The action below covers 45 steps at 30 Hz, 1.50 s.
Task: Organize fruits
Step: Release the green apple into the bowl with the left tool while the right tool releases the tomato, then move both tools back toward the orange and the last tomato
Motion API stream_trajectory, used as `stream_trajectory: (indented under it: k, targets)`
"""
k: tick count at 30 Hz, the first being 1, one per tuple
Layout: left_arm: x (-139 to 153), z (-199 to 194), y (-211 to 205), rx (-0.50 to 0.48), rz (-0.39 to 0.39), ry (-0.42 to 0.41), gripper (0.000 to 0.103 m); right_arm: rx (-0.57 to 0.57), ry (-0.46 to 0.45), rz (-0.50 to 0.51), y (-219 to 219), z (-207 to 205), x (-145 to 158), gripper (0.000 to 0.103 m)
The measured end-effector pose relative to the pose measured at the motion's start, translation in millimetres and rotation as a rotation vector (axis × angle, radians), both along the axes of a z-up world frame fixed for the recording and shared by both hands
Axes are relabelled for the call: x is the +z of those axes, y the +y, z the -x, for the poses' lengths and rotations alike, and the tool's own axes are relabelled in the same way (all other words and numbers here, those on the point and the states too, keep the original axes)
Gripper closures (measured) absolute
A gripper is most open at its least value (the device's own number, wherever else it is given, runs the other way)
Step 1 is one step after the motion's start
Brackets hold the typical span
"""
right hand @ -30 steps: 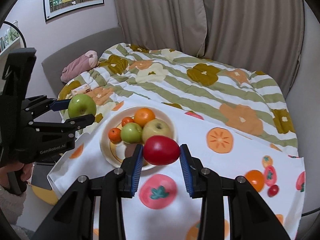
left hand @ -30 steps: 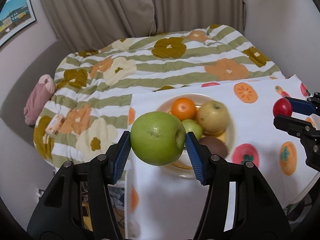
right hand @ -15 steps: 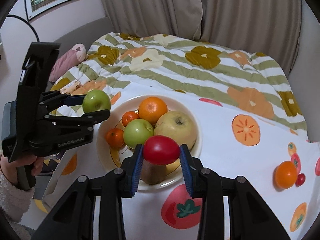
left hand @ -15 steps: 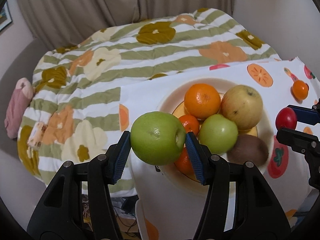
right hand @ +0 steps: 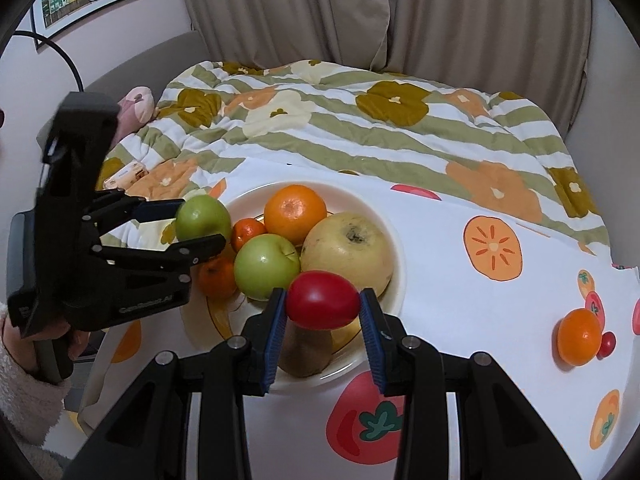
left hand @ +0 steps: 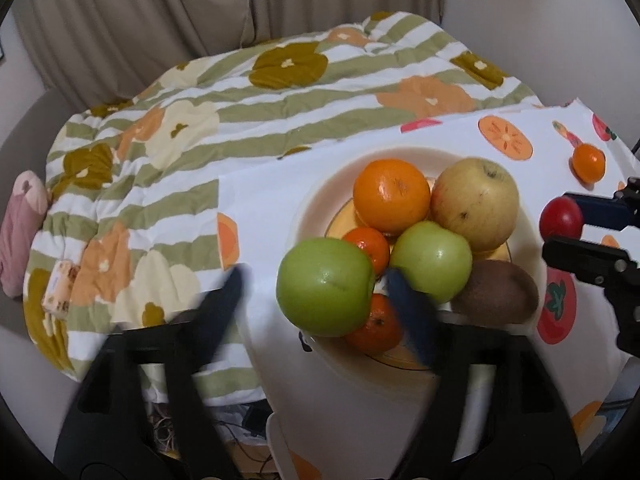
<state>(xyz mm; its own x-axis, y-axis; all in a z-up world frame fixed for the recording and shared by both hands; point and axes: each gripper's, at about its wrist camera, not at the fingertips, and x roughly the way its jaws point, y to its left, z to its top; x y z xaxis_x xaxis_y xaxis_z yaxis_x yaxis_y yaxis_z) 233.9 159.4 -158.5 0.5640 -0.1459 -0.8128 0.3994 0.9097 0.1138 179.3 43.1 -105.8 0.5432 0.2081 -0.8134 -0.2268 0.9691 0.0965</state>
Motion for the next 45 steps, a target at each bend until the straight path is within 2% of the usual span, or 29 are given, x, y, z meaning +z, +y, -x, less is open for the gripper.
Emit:
stream_trajectory:
  k: [4, 10, 19, 31, 32, 33, 34, 35, 36, 38, 45]
  targets:
    - [17, 9, 10, 0.017, 0.026, -0.046, 0.000, 0.008, -0.009, 0.001, 2, 1, 4, 0.069]
    - [27, 19, 24, 0.066, 0.018, -0.038, 0.000, 0.037, -0.018, -0.009, 8, 2, 11, 0.069]
    - [18, 32, 38, 0.124, 0.019, -0.002, 0.000, 0.089, -0.001, -0.032, 15, 1, 1, 0.069]
    - [4, 35, 53, 0.147, 0.019, 0.015, 0.000, 0.163, 0.022, -0.045, 41, 7, -16, 0.069]
    - [4, 36, 53, 0.148, 0.020, 0.014, 0.000, 0.168, 0.021, -0.045, 42, 7, -16, 0.059]
    - [4, 36, 53, 0.148, 0.020, 0.013, 0.000, 0.173, 0.016, -0.049, 43, 8, -16, 0.039]
    - [5, 37, 53, 0.146, 0.018, 0.012, 0.000, 0.178, 0.010, -0.053, 43, 10, -16, 0.027]
    - [4, 36, 53, 0.146, 0.016, 0.013, 0.000, 0.183, -0.014, -0.059, 43, 12, -14, 0.008]
    - [5, 37, 54, 0.146, 0.012, 0.011, 0.000, 0.187, -0.032, -0.060, 43, 15, -13, 0.003]
    - [6, 38, 54, 0.146, 0.009, 0.009, 0.000, 0.199, -0.058, -0.060, 44, 19, -10, 0.002]
    - [11, 42, 52, 0.145, -0.006, -0.003, 0.000, 0.197, -0.067, -0.059, 45, 22, -7, 0.002]
